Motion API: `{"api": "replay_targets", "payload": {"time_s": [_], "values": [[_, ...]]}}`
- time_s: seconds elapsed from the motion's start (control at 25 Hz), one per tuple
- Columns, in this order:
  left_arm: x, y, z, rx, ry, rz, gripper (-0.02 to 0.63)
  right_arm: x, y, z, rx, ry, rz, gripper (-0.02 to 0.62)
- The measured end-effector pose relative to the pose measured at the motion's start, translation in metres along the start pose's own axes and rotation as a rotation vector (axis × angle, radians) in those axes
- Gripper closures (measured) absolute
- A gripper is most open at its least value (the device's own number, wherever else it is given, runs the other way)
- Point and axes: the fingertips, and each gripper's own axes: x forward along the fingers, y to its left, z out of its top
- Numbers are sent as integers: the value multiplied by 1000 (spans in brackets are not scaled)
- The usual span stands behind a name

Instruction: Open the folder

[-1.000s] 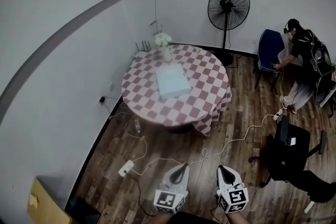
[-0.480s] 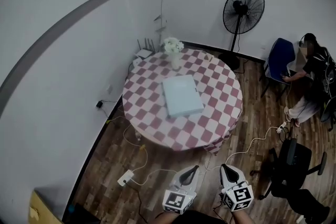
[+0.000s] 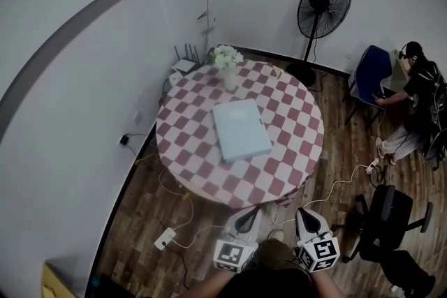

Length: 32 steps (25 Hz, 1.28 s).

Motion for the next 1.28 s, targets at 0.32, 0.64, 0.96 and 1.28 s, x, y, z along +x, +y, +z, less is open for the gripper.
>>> {"api": "replay_targets", "payload": {"time_s": [0.32, 0.64, 0.96, 1.28], "values": [[44, 50, -3, -5, 14, 74, 603, 81, -33, 7, 4, -1, 62, 594], [135, 89, -8, -3, 73, 125, 603, 178, -83, 28, -7, 32, 168, 594], [222, 128, -46, -32, 206, 184, 603, 264, -144, -9, 56, 166, 235, 594], [290, 168, -81, 9, 293, 278, 601, 335, -184, -53, 97, 302, 315, 594]]}}
